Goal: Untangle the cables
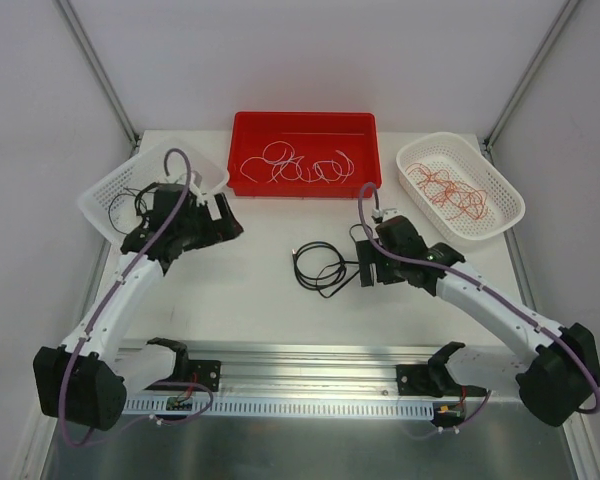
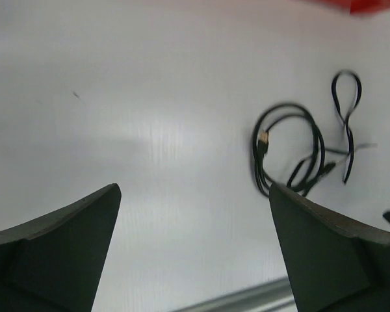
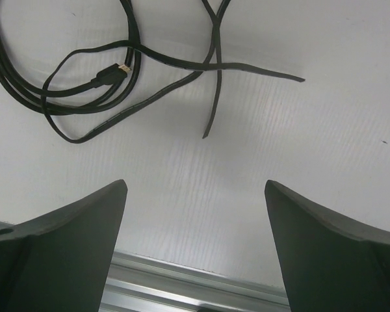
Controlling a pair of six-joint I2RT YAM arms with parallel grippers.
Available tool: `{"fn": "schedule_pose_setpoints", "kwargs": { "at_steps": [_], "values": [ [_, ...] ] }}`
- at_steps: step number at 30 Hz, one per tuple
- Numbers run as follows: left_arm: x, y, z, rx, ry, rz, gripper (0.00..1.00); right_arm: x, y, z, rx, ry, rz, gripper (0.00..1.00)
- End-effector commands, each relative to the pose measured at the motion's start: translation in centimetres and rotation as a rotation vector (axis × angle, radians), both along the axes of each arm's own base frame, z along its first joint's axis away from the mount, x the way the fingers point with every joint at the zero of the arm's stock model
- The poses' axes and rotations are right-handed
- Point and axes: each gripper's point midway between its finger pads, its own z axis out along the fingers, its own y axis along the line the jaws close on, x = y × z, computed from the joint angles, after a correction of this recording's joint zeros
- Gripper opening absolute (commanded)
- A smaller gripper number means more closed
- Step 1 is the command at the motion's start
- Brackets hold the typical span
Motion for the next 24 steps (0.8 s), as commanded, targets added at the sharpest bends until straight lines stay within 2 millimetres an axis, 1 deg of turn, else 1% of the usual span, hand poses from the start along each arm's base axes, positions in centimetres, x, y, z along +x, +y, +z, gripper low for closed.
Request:
{"fn": "schedule_pose_setpoints", "kwargs": {
  "at_steps": [1,2,3,5,6,7,8,9,10,11,12,13,14,16,18,19,20,21,22,24],
  "values": [
    [-4.1,-4.3,-3.5,-0.024,0.091,-0.160,0.99,1.8,2.1,0.8,0.039,0.004,0.062,0.91],
    [-5.0,-5.3,-4.0,-0.050,0.115,-0.159,0.99,2.0,2.3,0.7,0.040,0.014,0.063,0.91],
    [-6.1,-6.9,-4.6,-0.046,0.135,-0.197,0.99,2.2,2.6,0.2,0.032,0.037,0.067,0.91],
    [-7.1,-8.2,-6.0,-0.037,0.177,-0.198,0.98,2.4,2.9,0.1,0.042,0.046,0.066,0.90],
    [-7.7,-9.1,-6.7,0.015,0.175,-0.205,0.97,2.4,3.1,-0.2,0.044,0.058,0.062,0.90],
    [-8.0,-9.8,-7.0,0.016,0.190,-0.210,0.95,2.4,3.2,-0.3,0.050,0.061,0.063,0.90],
    [-7.8,-10.3,-7.8,0.031,0.215,-0.181,0.94,2.4,3.2,-0.3,0.053,0.063,0.058,0.90],
    [-7.9,-11.2,-8.1,0.050,0.217,-0.187,0.93,2.3,3.3,-0.5,0.055,0.068,0.057,0.90],
    [-7.8,-11.8,-8.5,0.063,0.224,-0.187,0.92,2.2,3.3,-0.6,0.059,0.073,0.056,0.90],
    [-7.3,-12.6,-9.0,0.080,0.244,-0.185,0.91,2.0,3.2,-0.7,0.062,0.077,0.053,0.90],
    [-7.3,-13.7,-9.1,0.093,0.246,-0.208,0.90,1.8,3.1,-0.8,0.063,0.077,0.053,0.90],
    [-6.4,-14.7,-8.2,0.095,0.223,-0.210,0.87,1.7,2.8,-0.8,0.057,0.075,0.048,0.90],
    [-6.0,-15.2,-9.3,0.126,0.246,-0.219,0.86,1.6,2.7,-0.9,0.052,0.073,0.046,0.90],
    [-4.9,-16.4,-9.9,0.162,0.251,-0.227,0.83,1.3,1.9,-1.0,0.030,0.064,0.040,0.90],
    [-4.1,-17.0,-10.3,0.176,0.261,-0.228,0.81,1.2,1.2,-1.2,0.016,0.062,0.027,0.90],
    [-3.5,-17.5,-10.1,0.177,0.253,-0.227,0.81,1.1,0.6,-1.3,0.007,0.060,0.012,0.90],
    [-3.2,-17.7,-11.0,0.195,0.270,-0.225,0.79,1.1,0.3,-1.4,0.005,0.059,0.005,0.90],
    [-3.0,-17.9,-11.2,0.198,0.274,-0.229,0.78,1.4,-0.2,-1.5,0.008,0.058,-0.016,0.90],
    [-2.7,-18.3,-11.5,0.200,0.279,-0.232,0.78,1.6,-0.3,-1.4,0.015,0.057,-0.026,0.89],
    [-2.7,-18.6,-11.7,0.195,0.288,-0.237,0.77,2.3,-0.6,-1.1,0.033,0.053,-0.050,0.89]
  ]
}}
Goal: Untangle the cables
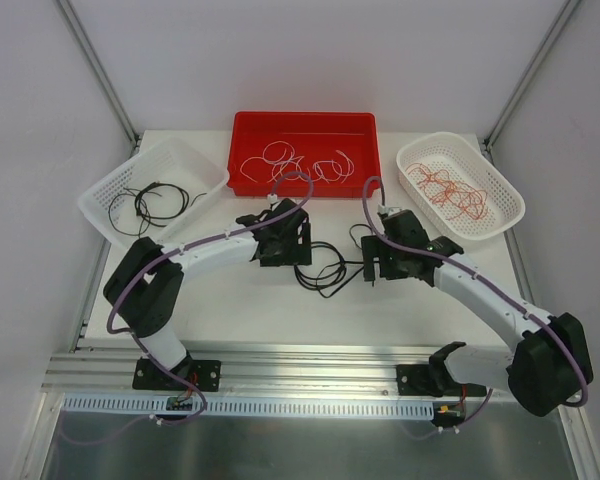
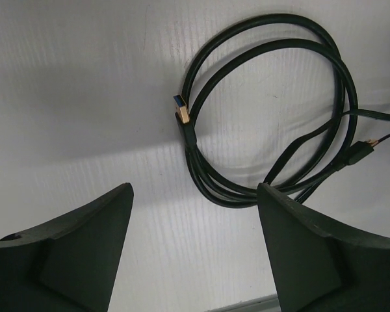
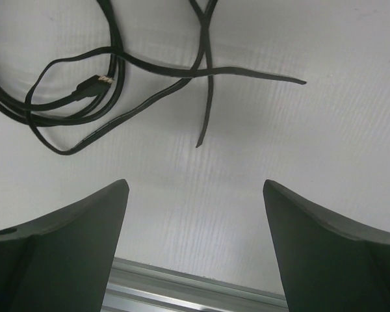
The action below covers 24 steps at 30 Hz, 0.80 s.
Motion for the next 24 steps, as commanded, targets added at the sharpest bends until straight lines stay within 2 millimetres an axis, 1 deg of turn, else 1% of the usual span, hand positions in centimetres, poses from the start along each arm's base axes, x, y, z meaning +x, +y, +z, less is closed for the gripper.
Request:
{"fn": "schedule_pose_setpoints", "kwargs": {
  "at_steps": [1,4,8,9,11,12,13,17,18,20,21,23,24],
  "values": [
    [1.0,-0.6,0.4,0.004,-0.021,0.017,0.77,1.7,-0.9,0.9,0.030,-0.039,-0.058,0.89],
    [0.8,-0.4,-0.4,0.020,-0.006,0.022,0.76,3.8,-0.7,1.5,0.070,-0.052,-0.104,0.87],
    [1.1,-0.2,-0.9,0.042,-0.009,0.027,0.74,6.4,0.5,0.8,0.074,-0.030,-0.115,0.84],
    [1.2,-0.2,-1.0,0.046,-0.008,0.027,0.74,7.2,0.8,0.1,0.061,-0.007,-0.128,0.83],
    [1.3,-0.3,-1.7,0.061,0.002,0.020,0.73,8.0,1.0,-0.6,0.051,0.006,-0.142,0.81],
    [1.3,-0.3,-1.8,0.066,0.005,0.017,0.73,8.5,1.2,-1.5,0.040,0.025,-0.150,0.78],
    [1.3,-0.3,-2.2,0.073,0.011,0.015,0.72,8.8,1.4,-1.7,0.046,0.029,-0.165,0.77],
    [1.1,-0.1,-3.1,0.089,0.030,0.014,0.71,9.2,1.9,-3.8,0.038,0.089,-0.186,0.72],
    [1.0,-0.1,-3.2,0.092,0.032,0.013,0.71,9.2,2.0,-4.2,0.037,0.097,-0.187,0.68],
    [0.8,0.3,-3.6,0.105,0.038,0.013,0.71,9.3,2.1,-5.3,0.025,0.121,-0.194,0.63],
    [0.8,0.4,-3.8,0.111,0.038,0.012,0.71,9.3,2.0,-5.6,0.016,0.132,-0.196,0.58],
    [0.5,0.6,-4.2,0.123,0.047,0.011,0.70,9.0,1.7,-6.7,-0.010,0.161,-0.201,0.53],
    [0.5,0.8,-4.4,0.127,0.048,0.013,0.70,8.9,1.4,-7.1,-0.026,0.169,-0.206,0.47]
  ]
}}
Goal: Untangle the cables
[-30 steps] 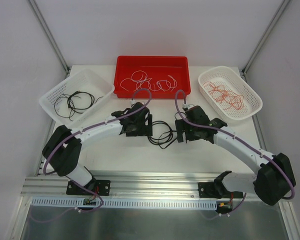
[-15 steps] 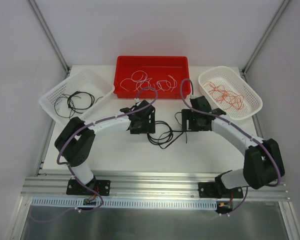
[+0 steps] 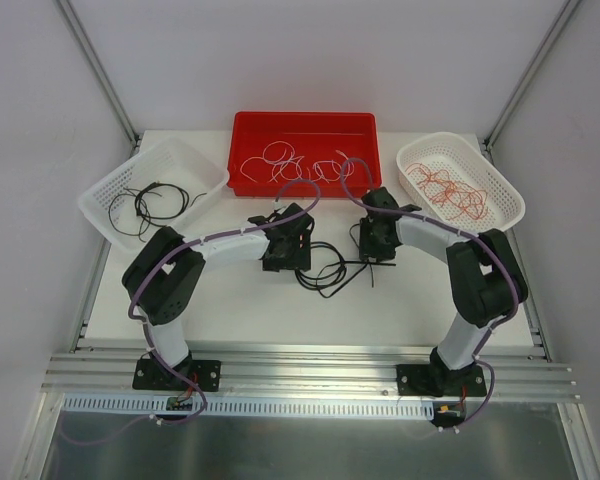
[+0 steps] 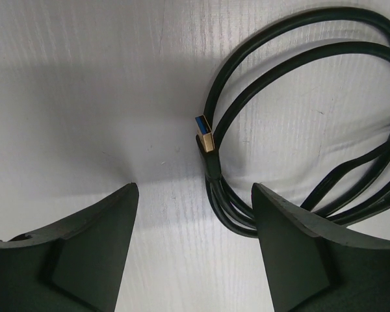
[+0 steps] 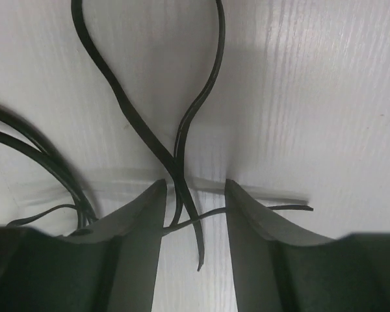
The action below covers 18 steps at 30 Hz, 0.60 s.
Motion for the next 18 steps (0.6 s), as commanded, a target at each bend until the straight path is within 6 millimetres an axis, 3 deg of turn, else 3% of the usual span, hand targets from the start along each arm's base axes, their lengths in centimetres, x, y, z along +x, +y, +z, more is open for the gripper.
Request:
{"fn": "schedule_pose_setpoints", "kwargs": {
  "at_steps": [1,2,6,12,15,16,18],
  "values": [
    [0.0,0.9,-0.7,0.052,-0.010,0.003,0.70,0.6,0.0,-0.2,-0.015,0.008,-0.031,0.43],
    [0.0,1.0,-0.8,0.056,-0.008,0.003,0.70,0.4,-0.3,-0.6,-0.031,0.019,-0.032,0.39],
    [-0.1,1.7,-1.3,0.071,0.002,0.015,0.70,-1.1,-2.5,-0.7,-0.103,0.015,-0.041,0.01],
    [0.0,3.1,-1.8,0.081,0.026,0.044,0.70,-2.1,-7.0,2.2,-0.166,-0.028,-0.123,0.01],
    [-0.1,3.7,-2.0,0.087,0.036,0.052,0.70,-2.0,-9.8,5.5,-0.164,-0.089,-0.191,0.01],
    [-0.1,3.9,-2.0,0.087,0.038,0.057,0.70,-1.5,-10.4,8.0,-0.146,-0.154,-0.209,0.01],
    [-0.2,4.3,-2.1,0.089,0.042,0.065,0.70,-1.7,-12.0,10.2,-0.142,-0.189,-0.247,0.01]
  ]
}}
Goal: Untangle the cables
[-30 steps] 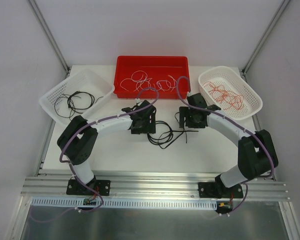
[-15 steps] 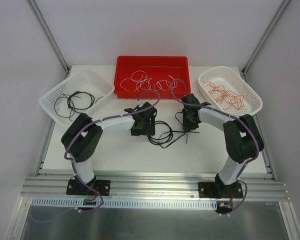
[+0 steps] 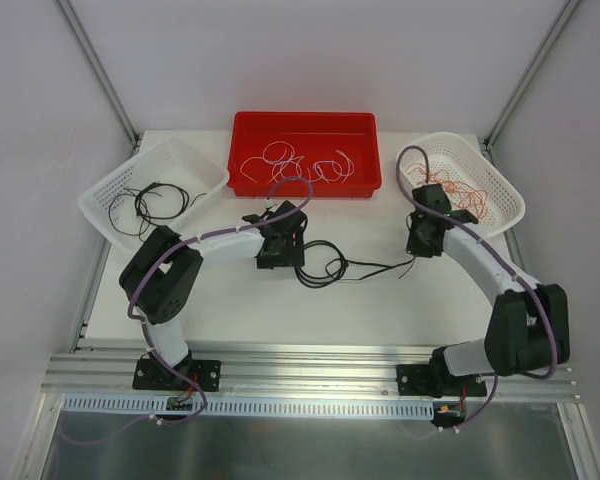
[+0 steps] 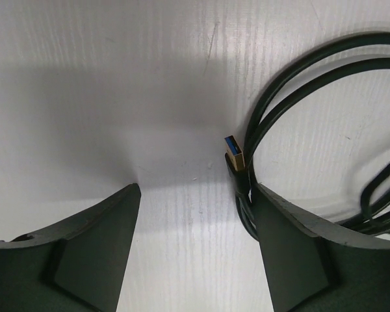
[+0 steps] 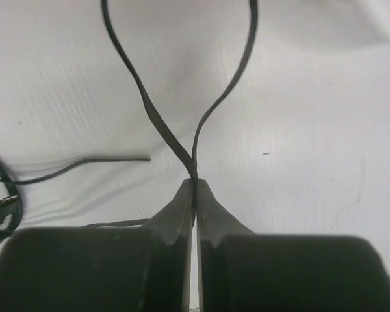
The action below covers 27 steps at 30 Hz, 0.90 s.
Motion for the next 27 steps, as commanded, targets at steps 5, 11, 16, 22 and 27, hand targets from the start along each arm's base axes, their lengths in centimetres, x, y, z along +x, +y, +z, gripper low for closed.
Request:
{"fn": "schedule_pose_setpoints", "kwargs": {
  "at_steps": [5,11,16,22,27],
  "values": [
    [-1.4,3.0,-1.5,0.067,0.058,0.026,0.70,0.2,-3.4,14.8,-0.013,-0.332,-0.020,0.01],
    [-1.4,3.4,-1.7,0.069,0.068,0.034,0.70,-2.1,-2.5,24.6,0.078,-0.580,0.061,0.01],
    [-1.5,4.1,-1.6,0.070,0.071,0.047,0.70,-4.6,-2.1,31.7,0.121,-0.771,0.123,0.01],
    [-1.4,3.9,0.5,0.026,0.029,0.026,0.76,-6.0,1.9,33.5,0.287,-0.820,0.308,0.01],
    [-1.3,2.0,6.6,-0.087,-0.106,-0.081,0.87,-5.7,5.3,30.6,0.470,-0.738,0.382,0.01]
  ]
}}
